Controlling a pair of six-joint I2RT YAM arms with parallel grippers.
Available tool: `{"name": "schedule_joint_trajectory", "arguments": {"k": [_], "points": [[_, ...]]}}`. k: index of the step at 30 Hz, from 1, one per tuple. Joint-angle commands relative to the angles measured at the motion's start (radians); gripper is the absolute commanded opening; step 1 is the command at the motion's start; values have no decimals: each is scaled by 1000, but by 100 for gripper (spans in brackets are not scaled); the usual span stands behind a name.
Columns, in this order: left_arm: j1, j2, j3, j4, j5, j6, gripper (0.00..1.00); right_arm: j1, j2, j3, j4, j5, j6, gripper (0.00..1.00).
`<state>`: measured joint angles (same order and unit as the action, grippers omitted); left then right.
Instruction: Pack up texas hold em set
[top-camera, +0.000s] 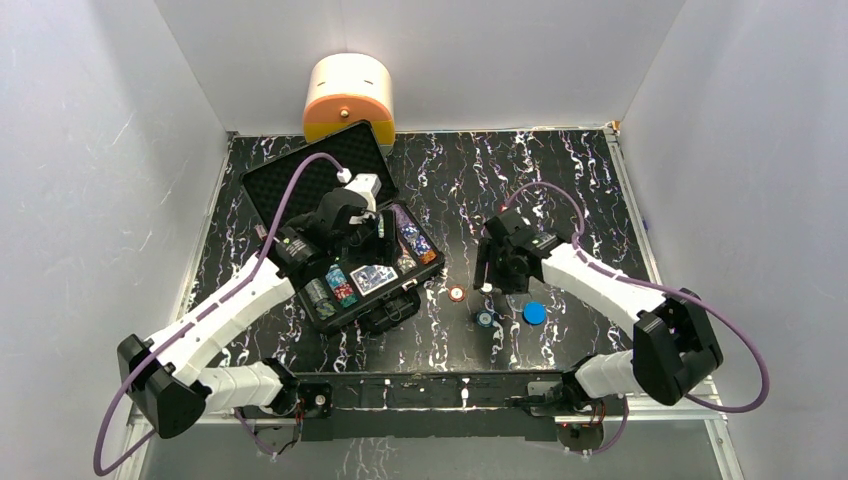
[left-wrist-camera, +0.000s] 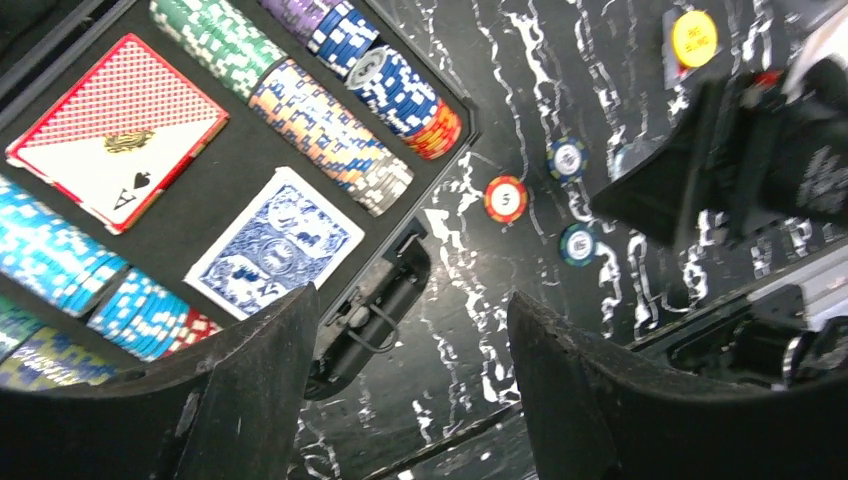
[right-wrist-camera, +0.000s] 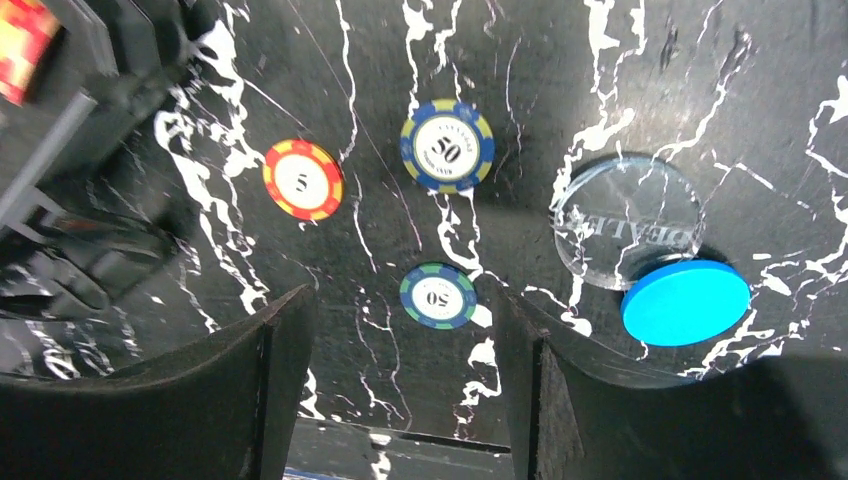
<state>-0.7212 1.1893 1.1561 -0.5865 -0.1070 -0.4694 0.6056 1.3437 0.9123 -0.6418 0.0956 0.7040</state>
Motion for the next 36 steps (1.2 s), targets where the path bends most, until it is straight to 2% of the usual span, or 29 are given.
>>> {"name": "schedule_joint_trajectory", "arguments": {"k": [1, 6, 16, 29, 32, 36], "points": [[6, -57, -65, 168, 37, -69, 70, 59, 29, -34, -24, 67, 18, 72], [6, -92, -119, 241, 99, -53, 73, 125, 90, -66, -11, 76, 33, 72], [6, -98, -139, 258, 95, -54, 76, 181, 205, -58, 10, 102, 44, 69], [6, -122, -154, 212, 60, -43, 78, 195, 275, -80, 31, 146, 64, 54], [6, -123, -159, 201, 50, -94, 78, 195, 269, -101, 77, 137, 61, 49], [6, -138, -167, 169, 67, -166, 78, 195, 235, -147, 151, 113, 52, 48]]}}
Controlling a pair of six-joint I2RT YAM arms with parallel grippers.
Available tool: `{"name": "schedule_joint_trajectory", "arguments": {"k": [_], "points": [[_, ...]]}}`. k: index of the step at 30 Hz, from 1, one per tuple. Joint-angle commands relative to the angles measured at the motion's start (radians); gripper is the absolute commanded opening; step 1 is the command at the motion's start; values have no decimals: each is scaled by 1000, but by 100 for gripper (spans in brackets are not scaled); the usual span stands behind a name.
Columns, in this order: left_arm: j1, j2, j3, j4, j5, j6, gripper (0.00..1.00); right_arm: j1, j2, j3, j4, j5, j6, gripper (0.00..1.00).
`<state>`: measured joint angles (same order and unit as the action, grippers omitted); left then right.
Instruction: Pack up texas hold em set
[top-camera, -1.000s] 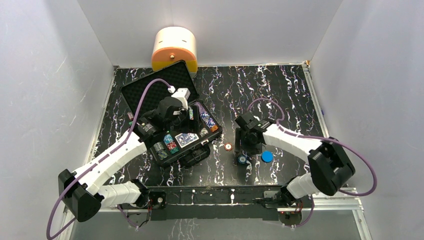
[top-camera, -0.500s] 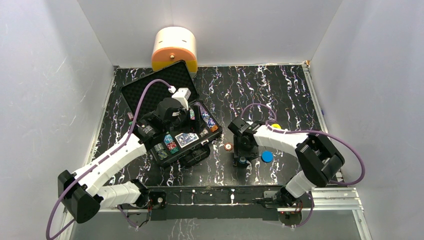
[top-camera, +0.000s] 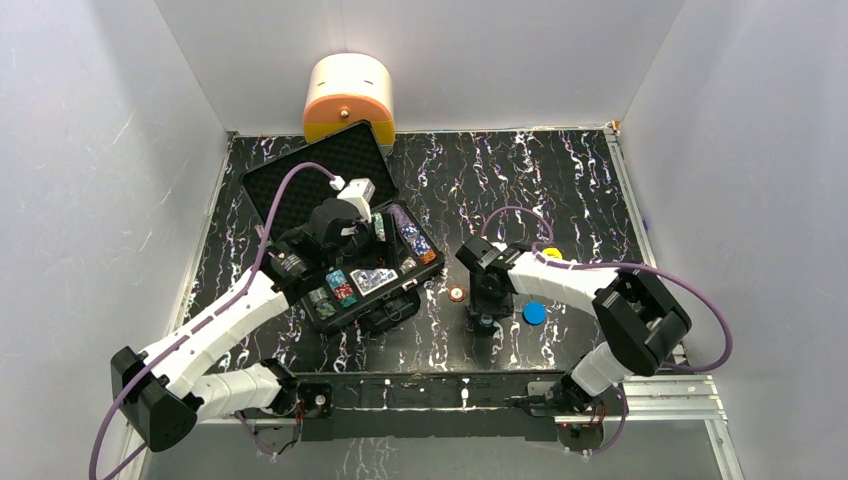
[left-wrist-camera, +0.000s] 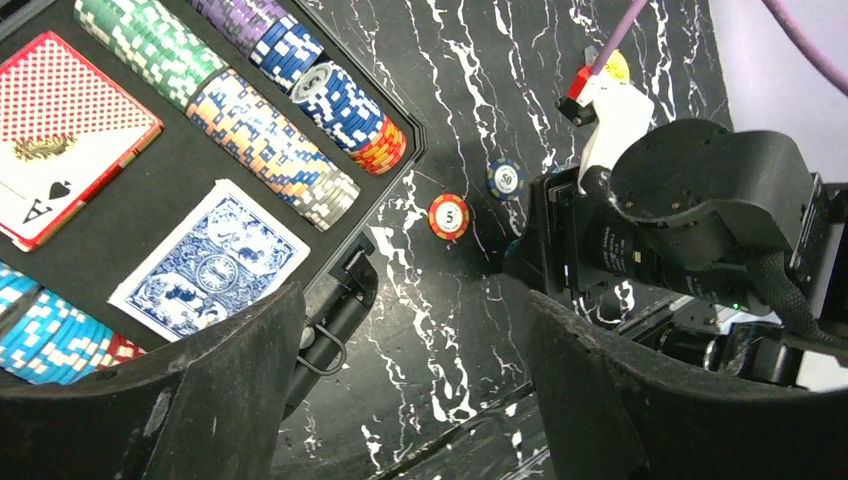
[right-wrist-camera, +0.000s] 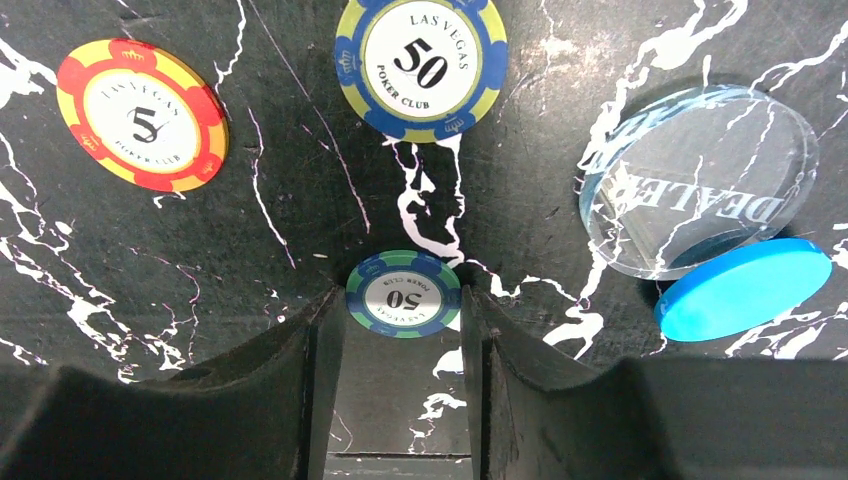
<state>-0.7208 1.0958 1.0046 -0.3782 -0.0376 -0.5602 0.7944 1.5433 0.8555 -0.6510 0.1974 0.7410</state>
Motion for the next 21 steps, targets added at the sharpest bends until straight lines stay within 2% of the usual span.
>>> {"name": "schedule_joint_trajectory", "arguments": {"k": [1, 5, 9, 14, 21], "points": [[6, -51, -27, -32, 18, -86, 78, 6, 33, -96, 170, 4, 9, 47], [7, -70, -101, 48, 103, -141, 79, 6, 21, -99, 178, -9, -19, 44], [6, -51, -144, 118, 113, -159, 80, 6, -29, -78, 168, -27, -18, 43], [-5, -28, -248, 336, 168, -250, 79, 6, -97, -67, 164, -71, 47, 44], [-85, 33, -306, 451, 81, -209, 84, 5, -150, -4, 153, -97, 103, 45]]}}
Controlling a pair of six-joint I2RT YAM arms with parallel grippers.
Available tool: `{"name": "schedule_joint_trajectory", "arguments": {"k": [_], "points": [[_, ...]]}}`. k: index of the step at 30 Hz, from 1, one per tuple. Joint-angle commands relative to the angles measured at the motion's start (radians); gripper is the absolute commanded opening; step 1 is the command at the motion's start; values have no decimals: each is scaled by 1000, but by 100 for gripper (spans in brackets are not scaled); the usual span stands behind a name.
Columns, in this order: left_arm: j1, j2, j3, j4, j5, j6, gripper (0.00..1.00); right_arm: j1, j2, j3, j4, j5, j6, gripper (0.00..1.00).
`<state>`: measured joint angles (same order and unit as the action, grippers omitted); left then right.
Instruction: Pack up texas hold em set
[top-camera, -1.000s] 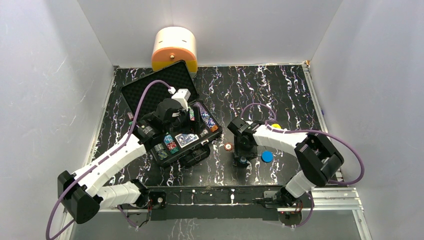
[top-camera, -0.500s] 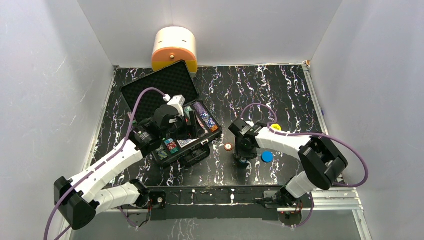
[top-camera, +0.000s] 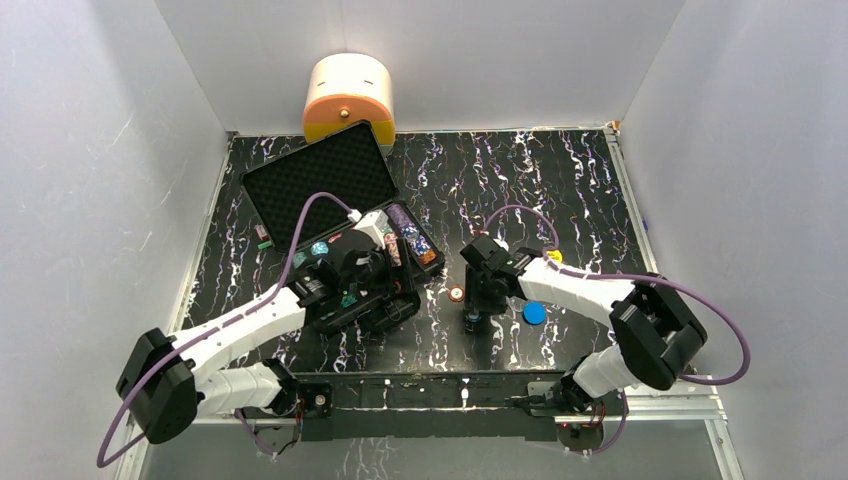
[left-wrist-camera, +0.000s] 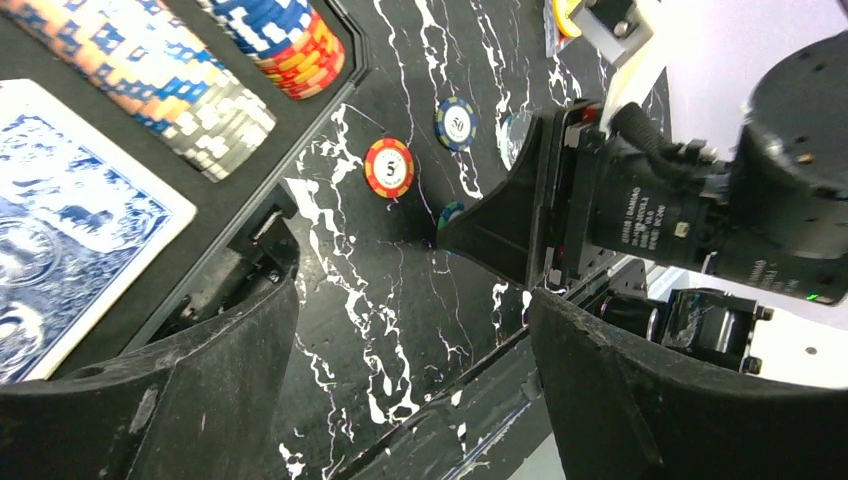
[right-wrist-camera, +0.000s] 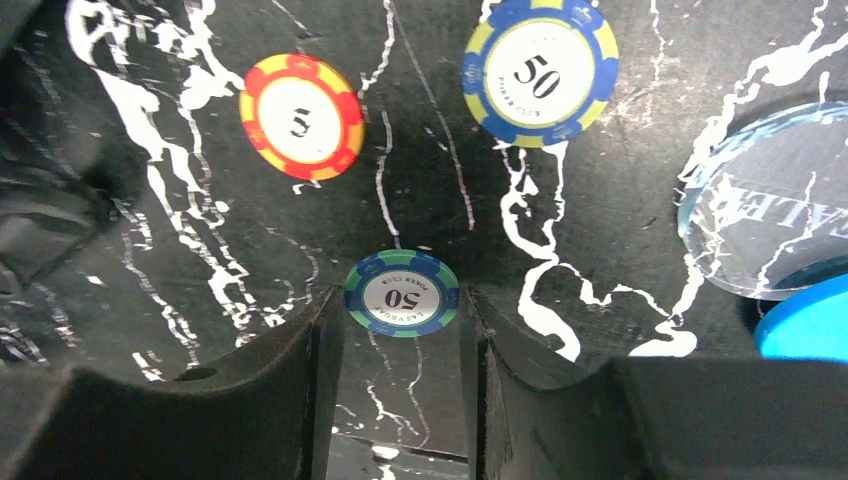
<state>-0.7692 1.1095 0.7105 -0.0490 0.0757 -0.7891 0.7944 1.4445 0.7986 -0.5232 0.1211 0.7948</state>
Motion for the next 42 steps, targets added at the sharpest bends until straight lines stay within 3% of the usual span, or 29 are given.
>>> {"name": "schedule_joint_trajectory", "arguments": {"k": [1, 9, 18, 24, 38, 42], "points": [[-42, 30, -16, 135, -33, 24, 84, 5, -59, 61, 29, -25, 50, 45], [-90, 74, -136, 361, 7, 9, 68, 3, -107, 123, 32, -52, 137, 46], [-122, 95, -185, 525, -11, -2, 66, -3, -166, 145, 62, -92, 269, 46], [-124, 118, -168, 520, -61, -13, 49, -4, -190, 127, 142, -114, 367, 46], [-127, 114, -175, 588, -113, -1, 30, -4, -183, 106, 228, -196, 434, 46], [-127, 101, -176, 582, -157, 26, 17, -5, -184, 90, 254, -229, 453, 45]]}}
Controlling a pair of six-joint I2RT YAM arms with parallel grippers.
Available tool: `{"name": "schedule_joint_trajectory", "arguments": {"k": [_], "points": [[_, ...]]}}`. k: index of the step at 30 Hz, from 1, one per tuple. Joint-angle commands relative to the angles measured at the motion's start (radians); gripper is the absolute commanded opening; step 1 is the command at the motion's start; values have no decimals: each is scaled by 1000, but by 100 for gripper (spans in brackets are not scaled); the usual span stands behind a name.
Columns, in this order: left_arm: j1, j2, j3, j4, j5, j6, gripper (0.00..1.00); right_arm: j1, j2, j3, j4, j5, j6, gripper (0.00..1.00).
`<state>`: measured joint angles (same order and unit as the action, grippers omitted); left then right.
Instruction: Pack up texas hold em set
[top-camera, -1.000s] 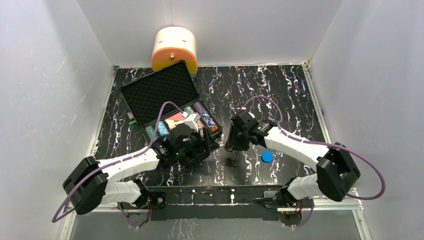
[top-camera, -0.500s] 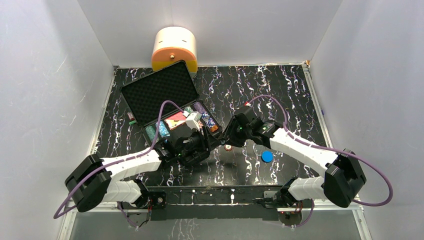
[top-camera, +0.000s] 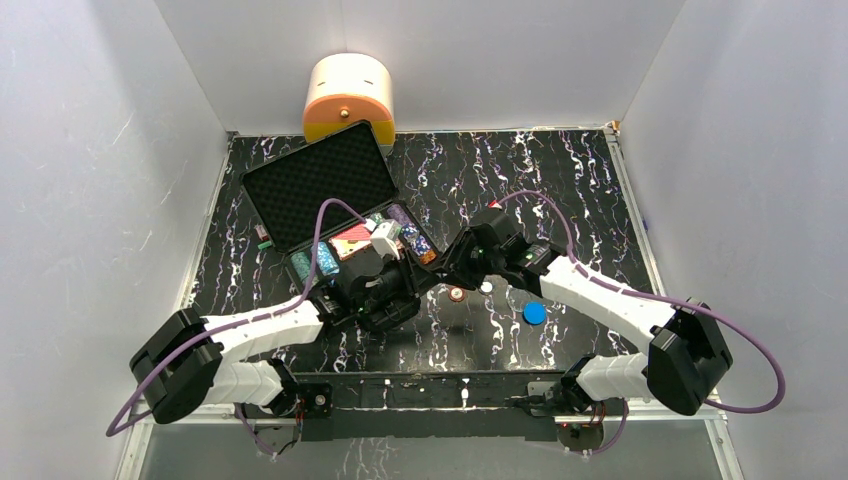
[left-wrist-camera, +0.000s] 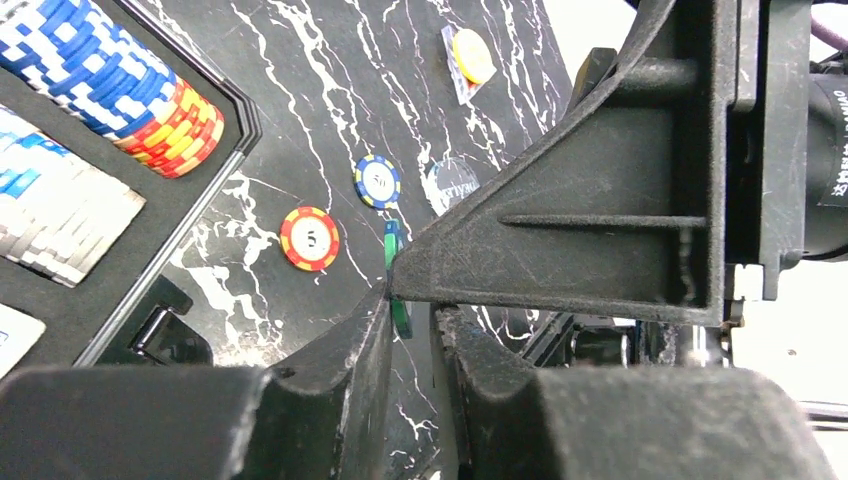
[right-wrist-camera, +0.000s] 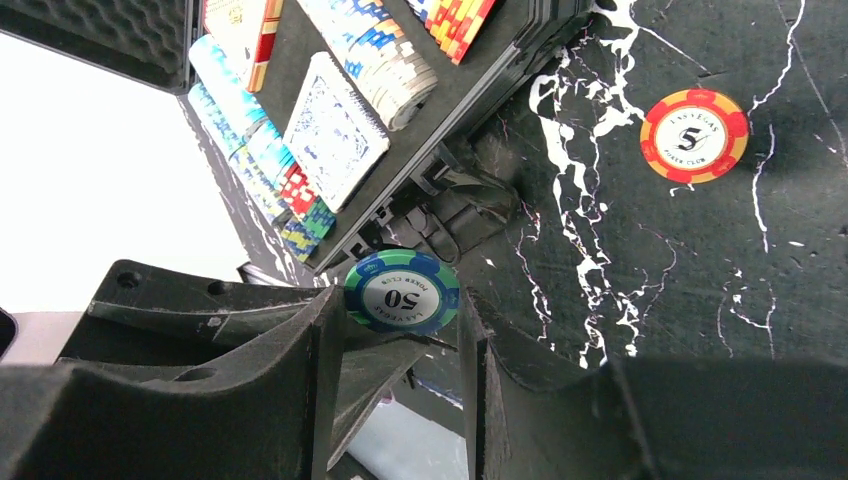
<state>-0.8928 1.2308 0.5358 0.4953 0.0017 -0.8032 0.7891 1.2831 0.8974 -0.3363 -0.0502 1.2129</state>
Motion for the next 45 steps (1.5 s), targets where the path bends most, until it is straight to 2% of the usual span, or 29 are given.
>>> {"name": "schedule_joint_trajectory", "arguments": {"k": [1, 3, 5, 8, 11, 18, 22, 23, 28, 38, 45], "points": [[-2, -23, -2, 37, -87, 55, 12, 1, -24, -12, 72, -65, 38, 45], [-2, -30, 0, 33, -92, 86, 0, 1, -24, -11, 74, -68, 39, 46], [-2, -42, 28, -33, -110, 120, 0, -3, -22, -2, 69, -62, 23, 50], [-2, -80, 90, -228, -130, 191, 0, -35, -6, 36, 44, -74, -59, 68], [-2, -120, 172, -452, -164, 227, 0, -71, 19, 120, -59, -41, -159, 77], [-2, -136, 363, -1014, -203, 276, 0, -146, 2, 141, -95, -9, -228, 78], [-3, -48, 502, -1323, -242, 250, 0, -156, 6, 99, -67, -46, -210, 78], [-2, 20, 547, -1453, -262, 234, 0, -157, 16, 79, -46, -74, -199, 77], [3, 196, 622, -1606, -331, 226, 0, -156, 7, 61, -41, -73, -197, 76], [76, 325, 637, -1546, -418, 336, 0, -158, 11, 42, -29, -91, -191, 75], [105, 349, 634, -1553, -459, 349, 1, -158, 18, 41, -28, -89, -196, 75]]}}
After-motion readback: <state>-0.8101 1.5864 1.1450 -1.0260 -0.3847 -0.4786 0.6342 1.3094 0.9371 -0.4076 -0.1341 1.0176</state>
